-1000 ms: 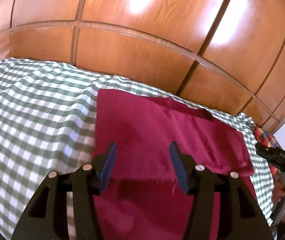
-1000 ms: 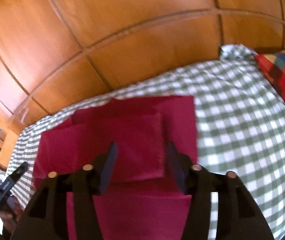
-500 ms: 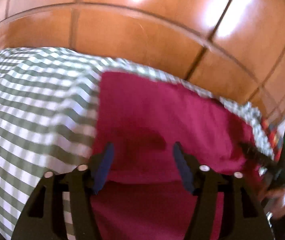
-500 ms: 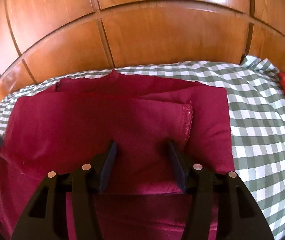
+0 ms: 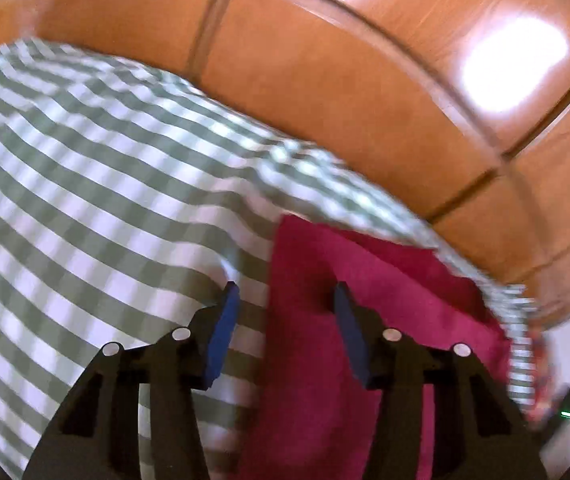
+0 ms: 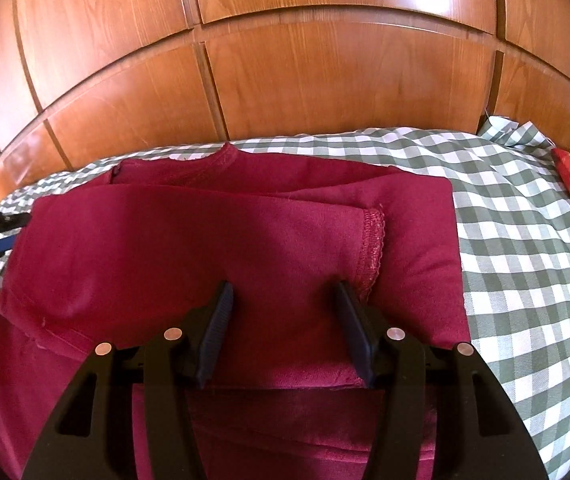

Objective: Fold small clothes

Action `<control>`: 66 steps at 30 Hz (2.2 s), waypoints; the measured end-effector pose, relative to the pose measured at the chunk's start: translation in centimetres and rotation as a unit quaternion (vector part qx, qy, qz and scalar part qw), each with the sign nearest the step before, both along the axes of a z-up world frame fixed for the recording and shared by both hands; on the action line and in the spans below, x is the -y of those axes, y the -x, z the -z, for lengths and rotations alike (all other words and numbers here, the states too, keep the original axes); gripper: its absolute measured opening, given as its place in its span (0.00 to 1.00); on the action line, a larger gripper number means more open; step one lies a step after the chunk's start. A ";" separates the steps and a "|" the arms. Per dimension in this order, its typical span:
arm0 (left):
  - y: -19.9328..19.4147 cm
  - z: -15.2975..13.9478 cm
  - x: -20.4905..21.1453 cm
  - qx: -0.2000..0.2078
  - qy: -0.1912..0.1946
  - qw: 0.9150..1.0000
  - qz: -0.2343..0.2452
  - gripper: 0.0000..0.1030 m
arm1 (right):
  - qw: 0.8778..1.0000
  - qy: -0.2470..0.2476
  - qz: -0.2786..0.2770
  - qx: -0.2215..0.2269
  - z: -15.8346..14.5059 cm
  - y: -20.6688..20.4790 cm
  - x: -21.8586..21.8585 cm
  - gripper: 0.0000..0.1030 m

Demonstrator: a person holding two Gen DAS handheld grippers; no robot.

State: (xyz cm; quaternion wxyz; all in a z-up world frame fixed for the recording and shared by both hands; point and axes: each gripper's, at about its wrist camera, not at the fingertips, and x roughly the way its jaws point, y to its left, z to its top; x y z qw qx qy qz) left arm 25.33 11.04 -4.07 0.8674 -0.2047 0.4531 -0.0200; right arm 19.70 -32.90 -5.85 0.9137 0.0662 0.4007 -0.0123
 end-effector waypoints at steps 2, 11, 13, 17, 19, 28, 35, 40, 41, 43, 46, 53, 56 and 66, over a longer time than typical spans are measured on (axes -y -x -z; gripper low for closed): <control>-0.4 1.2 0.7 -0.017 -0.041 0.999 -0.016 0.51 | 1.000 0.002 0.001 0.001 0.0 0.0 -0.1 0.51; 1.9 0.2 1.7 0.002 -0.101 0.994 -0.040 0.59 | 1.000 -0.009 0.003 0.002 0.0 -0.1 0.2 0.51; 3.8 -0.8 2.1 0.016 -0.113 0.993 -0.035 0.59 | 1.000 -0.010 0.003 0.003 0.0 -0.1 0.3 0.51; 8.2 -1.9 3.0 0.040 -0.129 0.991 -0.010 0.61 | 1.000 -0.007 0.004 0.003 0.0 -0.1 0.2 0.51; 10.1 -2.2 3.3 0.048 -0.129 0.991 0.001 0.63 | 1.000 -0.002 0.004 0.001 0.0 -0.2 0.1 0.51; 18.4 -3.3 4.6 0.069 -0.145 0.986 0.042 0.67 | 0.998 0.050 0.011 -0.027 -1.0 -0.5 -1.2 0.58; 21.4 -2.9 3.3 0.064 -0.135 0.988 0.035 0.67 | 0.999 0.017 0.004 -0.037 -2.9 2.2 -1.3 0.72; 22.0 -2.3 2.4 0.058 -0.133 0.989 0.030 0.67 | 0.999 0.002 0.010 -0.053 -2.5 5.6 0.2 0.72; 22.3 -2.2 2.2 0.056 -0.134 0.989 0.030 0.68 | 0.998 0.000 0.011 -0.055 -2.5 6.3 0.6 0.72; 22.6 -2.0 2.2 0.055 -0.136 0.989 0.031 0.67 | 0.998 -0.004 0.016 -0.059 -2.5 7.9 1.3 0.72; 23.3 -1.7 2.0 0.052 -0.134 0.989 0.030 0.67 | 0.997 -0.012 0.024 -0.066 -2.4 9.8 2.2 0.72; 24.8 -1.1 1.5 0.047 -0.132 0.990 0.032 0.67 | 0.995 -0.031 0.019 -0.089 -1.9 14.4 3.2 0.72; 25.8 -0.9 1.3 0.042 -0.130 0.990 0.039 0.66 | 0.993 -0.054 0.008 -0.103 -1.5 16.4 3.3 0.72; 32.2 -0.9 0.0 0.024 -0.061 0.991 0.113 0.39 | 0.984 -0.074 -0.058 -0.148 -1.7 24.7 1.1 0.53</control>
